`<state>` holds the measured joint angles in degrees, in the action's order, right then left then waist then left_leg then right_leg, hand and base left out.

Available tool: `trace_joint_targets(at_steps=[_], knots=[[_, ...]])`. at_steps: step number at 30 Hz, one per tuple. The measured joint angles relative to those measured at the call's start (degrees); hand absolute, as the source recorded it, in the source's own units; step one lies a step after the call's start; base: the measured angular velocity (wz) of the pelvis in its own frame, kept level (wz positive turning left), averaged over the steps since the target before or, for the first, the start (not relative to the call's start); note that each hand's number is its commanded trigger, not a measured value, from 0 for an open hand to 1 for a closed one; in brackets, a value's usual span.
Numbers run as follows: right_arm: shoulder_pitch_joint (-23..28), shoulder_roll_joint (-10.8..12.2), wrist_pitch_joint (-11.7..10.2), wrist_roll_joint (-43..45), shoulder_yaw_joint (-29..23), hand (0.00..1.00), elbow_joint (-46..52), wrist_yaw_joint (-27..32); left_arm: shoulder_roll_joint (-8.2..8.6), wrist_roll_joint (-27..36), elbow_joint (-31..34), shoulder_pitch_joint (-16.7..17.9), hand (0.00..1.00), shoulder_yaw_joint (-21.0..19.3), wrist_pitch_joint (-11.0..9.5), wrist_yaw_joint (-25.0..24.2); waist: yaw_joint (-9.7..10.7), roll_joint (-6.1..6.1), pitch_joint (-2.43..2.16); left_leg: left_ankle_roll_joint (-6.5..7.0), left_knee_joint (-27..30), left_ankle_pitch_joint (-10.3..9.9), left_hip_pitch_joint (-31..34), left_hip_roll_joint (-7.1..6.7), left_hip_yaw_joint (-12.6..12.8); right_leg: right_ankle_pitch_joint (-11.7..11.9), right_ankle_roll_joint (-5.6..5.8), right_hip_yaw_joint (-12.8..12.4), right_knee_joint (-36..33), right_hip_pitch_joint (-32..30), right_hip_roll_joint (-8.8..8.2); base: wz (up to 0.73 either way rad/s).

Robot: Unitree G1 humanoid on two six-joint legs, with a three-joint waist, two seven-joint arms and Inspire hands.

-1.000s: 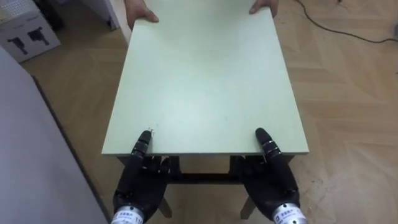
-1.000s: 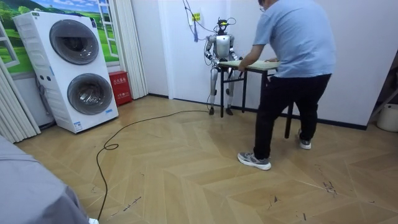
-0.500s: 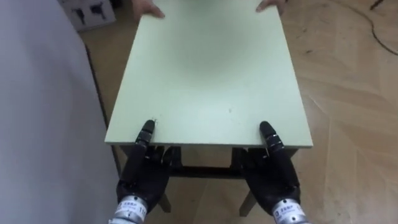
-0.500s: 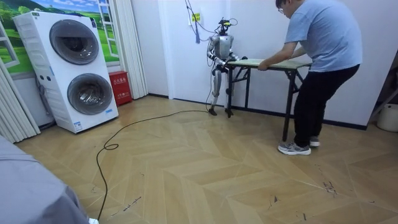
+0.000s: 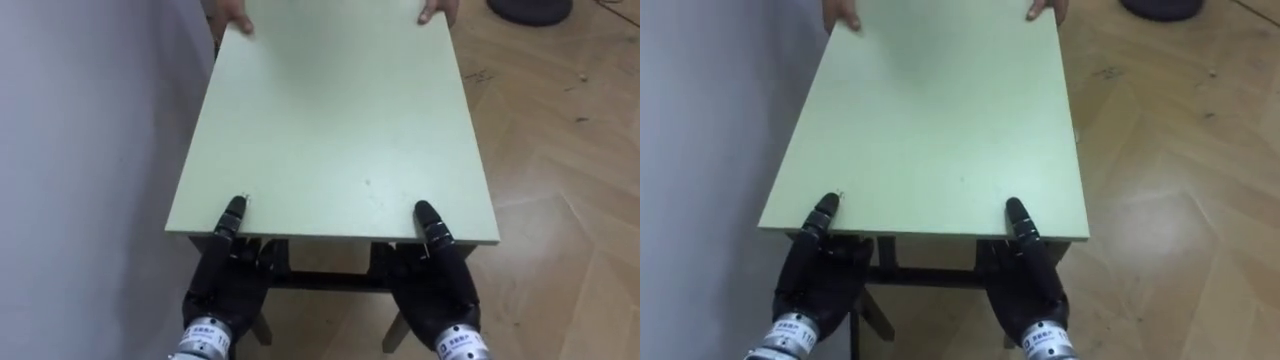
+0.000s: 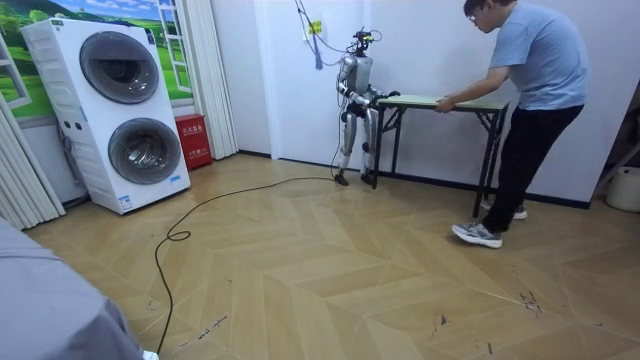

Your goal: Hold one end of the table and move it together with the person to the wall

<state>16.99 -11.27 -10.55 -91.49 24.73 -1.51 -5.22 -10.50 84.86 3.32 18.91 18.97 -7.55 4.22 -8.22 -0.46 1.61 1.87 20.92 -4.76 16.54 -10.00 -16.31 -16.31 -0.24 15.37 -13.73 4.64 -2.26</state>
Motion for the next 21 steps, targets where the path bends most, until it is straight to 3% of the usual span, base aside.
trace_joint_targets(at_steps=[2,3,4,5,6,7,9,11,14,21], knots=[[-0.02,-0.36,0.03,-0.04,-0.32,1.0,-0.33,0.0,0.0,-0.04,-0.02,-0.42,1.0,0.21,0.05,0.3,1.66,0.31,0.0,0.08,0.01,0.85,0.1,-0.15,-0.83,0.13,-0.27,2.08,-1.92,-0.44,0.51,0.95],[0.01,-0.21,0.2,-0.28,-0.74,1.0,-0.55,0.0,-0.01,-0.05,-0.37,-0.94,1.0,0.36,0.09,0.43,2.38,0.72,-0.07,-0.35,-0.18,1.25,-0.18,0.24,-3.71,-0.39,-0.52,-0.04,-3.38,-1.62,1.48,0.97],[-0.11,-0.04,0.26,-0.26,-0.92,1.0,-0.56,0.0,-0.08,-0.05,-0.47,-1.34,1.0,0.36,0.09,0.43,2.45,0.74,-0.05,-0.76,-0.56,1.54,-0.17,0.11,-5.06,-0.35,-1.0,-2.83,-1.7,-2.32,2.52,0.79],[-0.6,-0.1,0.51,-0.26,-1.2,1.0,-0.58,0.0,0.08,-0.05,-1.02,-2.22,1.0,0.3,0.09,0.46,2.8,0.76,0.04,-1.36,-2.37,3.01,-0.09,-0.33,-6.11,1.45,-3.72,-5.06,1.32,-4.44,3.43,0.84],[-0.59,-0.7,0.52,-0.26,-1.37,1.0,-0.51,0.0,0.67,-0.04,-1.42,-2.49,1.0,0.37,0.3,0.72,4.1,1.14,-0.11,-1.22,-4.35,4.51,0.06,-0.17,-2.99,1.68,-4.26,-2.51,1.12,-4.78,2.13,0.87],[-0.54,-0.78,0.53,-0.26,-1.36,1.0,-0.54,0.01,0.8,-0.08,-1.41,-2.14,1.0,0.35,0.54,0.67,4.72,1.16,-0.1,0.02,-3.04,3.48,0.66,2.44,6.07,1.66,-4.43,-1.07,1.22,-4.88,1.57,0.62],[-0.52,-0.68,0.54,-0.26,-1.33,1.0,-0.53,0.02,0.84,0.02,-1.4,-1.7,1.0,0.37,0.8,0.45,4.58,1.3,-0.14,0.37,0.66,-1.22,0.07,5.67,15.49,1.67,-4.45,-0.52,1.16,-4.89,1.57,0.16],[-0.52,-0.82,0.55,-0.25,-1.33,1.0,-0.5,0.02,0.82,0.08,-1.45,-1.66,1.0,0.35,1.07,0.6,4.71,1.5,-0.16,0.95,0.29,-1.89,-0.13,6.14,17.0,1.61,-4.35,-0.31,1.03,-4.32,2.04,0.11],[-0.52,-1.0,0.66,-0.13,-1.28,1.0,-0.48,0.07,0.89,0.07,-1.46,-1.64,1.0,0.36,1.08,1.21,4.74,1.49,-0.16,1.84,-1.52,-2.01,-1.16,5.87,16.92,1.77,-3.97,-0.56,1.04,-4.18,2.06,0.02],[-0.47,-2.2,0.78,-0.28,-1.07,1.0,-0.49,0.21,0.89,0.51,-1.72,-1.43,1.0,0.64,1.51,1.81,4.77,1.46,-0.16,2.03,-2.83,-1.94,-2.35,5.34,17.93,1.83,-3.27,-0.34,1.04,-3.54,1.37,0.0]])
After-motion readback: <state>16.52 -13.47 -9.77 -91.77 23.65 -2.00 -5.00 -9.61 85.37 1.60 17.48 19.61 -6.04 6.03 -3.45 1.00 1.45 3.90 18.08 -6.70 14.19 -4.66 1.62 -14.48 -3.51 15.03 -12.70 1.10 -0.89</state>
